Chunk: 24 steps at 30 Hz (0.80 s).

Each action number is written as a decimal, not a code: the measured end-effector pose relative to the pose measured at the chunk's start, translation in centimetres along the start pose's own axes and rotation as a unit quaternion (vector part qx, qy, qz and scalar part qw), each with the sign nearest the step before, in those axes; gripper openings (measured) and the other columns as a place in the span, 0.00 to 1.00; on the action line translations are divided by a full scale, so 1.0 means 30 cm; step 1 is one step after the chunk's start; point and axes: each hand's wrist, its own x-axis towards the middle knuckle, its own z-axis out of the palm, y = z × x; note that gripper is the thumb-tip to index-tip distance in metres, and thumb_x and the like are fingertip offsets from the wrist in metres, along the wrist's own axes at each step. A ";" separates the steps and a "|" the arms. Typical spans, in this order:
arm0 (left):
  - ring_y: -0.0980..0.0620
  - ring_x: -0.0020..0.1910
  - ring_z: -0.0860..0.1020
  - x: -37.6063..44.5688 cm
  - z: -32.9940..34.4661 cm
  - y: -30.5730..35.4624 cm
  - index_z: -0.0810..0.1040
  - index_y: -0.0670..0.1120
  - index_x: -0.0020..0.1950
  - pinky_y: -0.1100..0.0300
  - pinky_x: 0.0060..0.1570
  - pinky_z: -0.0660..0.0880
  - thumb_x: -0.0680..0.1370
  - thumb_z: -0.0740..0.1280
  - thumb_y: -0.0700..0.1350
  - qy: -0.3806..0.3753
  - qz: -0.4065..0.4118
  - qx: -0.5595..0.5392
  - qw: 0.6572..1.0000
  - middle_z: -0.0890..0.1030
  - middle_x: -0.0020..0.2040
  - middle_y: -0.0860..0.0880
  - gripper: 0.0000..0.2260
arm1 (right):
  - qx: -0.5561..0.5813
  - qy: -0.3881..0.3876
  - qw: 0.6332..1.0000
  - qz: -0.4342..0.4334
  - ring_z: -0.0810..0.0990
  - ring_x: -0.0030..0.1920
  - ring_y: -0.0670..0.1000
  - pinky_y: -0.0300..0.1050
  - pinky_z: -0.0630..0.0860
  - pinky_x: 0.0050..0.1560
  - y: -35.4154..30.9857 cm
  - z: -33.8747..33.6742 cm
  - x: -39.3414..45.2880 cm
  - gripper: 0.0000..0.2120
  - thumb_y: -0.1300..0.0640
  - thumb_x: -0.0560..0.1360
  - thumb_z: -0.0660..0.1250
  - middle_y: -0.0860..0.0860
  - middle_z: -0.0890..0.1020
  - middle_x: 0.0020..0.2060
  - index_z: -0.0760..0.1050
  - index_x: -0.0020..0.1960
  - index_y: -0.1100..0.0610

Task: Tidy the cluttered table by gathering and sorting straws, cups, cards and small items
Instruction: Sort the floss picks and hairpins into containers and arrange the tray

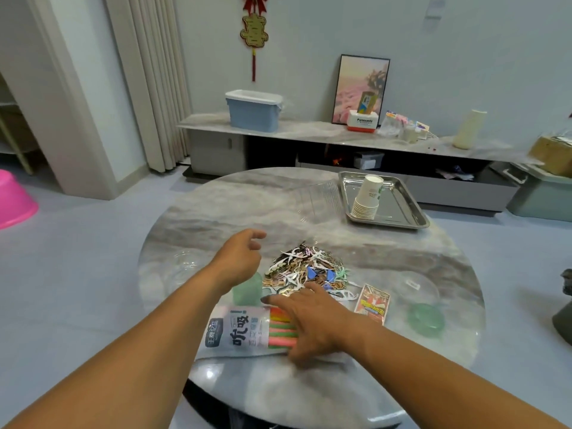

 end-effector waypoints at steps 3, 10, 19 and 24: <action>0.48 0.61 0.75 0.007 -0.021 0.007 0.72 0.51 0.73 0.59 0.51 0.72 0.82 0.61 0.36 0.008 0.003 -0.014 1.000 0.76 0.67 0.45 0.20 | 0.033 0.023 0.999 0.011 0.72 0.66 0.54 0.59 0.47 0.78 0.039 -0.035 -0.001 0.47 0.43 0.66 0.75 0.52 0.77 0.63 0.54 0.78 0.40; 0.50 0.56 0.77 0.038 -0.142 0.099 0.75 0.50 0.70 0.59 0.50 0.71 0.81 0.69 0.48 0.115 0.031 -0.102 0.988 0.79 0.60 0.48 0.18 | 0.067 0.108 0.992 0.020 0.71 0.64 0.48 0.53 0.48 0.79 0.208 -0.199 -0.048 0.46 0.42 0.63 0.73 0.46 0.75 0.62 0.56 0.77 0.37; 0.47 0.62 0.76 0.133 0.022 0.209 0.71 0.49 0.73 0.51 0.57 0.72 0.83 0.64 0.54 0.150 0.005 -0.166 0.975 0.77 0.66 0.45 0.20 | 0.348 0.315 0.868 0.161 0.82 0.47 0.44 0.38 0.80 0.43 0.475 -0.412 -0.039 0.39 0.53 0.69 0.78 0.47 0.78 0.56 0.61 0.73 0.40; 0.53 0.60 0.75 0.258 0.251 0.254 0.72 0.50 0.73 0.56 0.60 0.73 0.84 0.62 0.46 0.013 0.077 -0.046 0.996 0.77 0.67 0.50 0.16 | 0.436 0.409 0.759 0.257 0.83 0.47 0.53 0.48 0.81 0.41 0.669 -0.520 0.036 0.31 0.51 0.71 0.75 0.51 0.77 0.56 0.63 0.68 0.46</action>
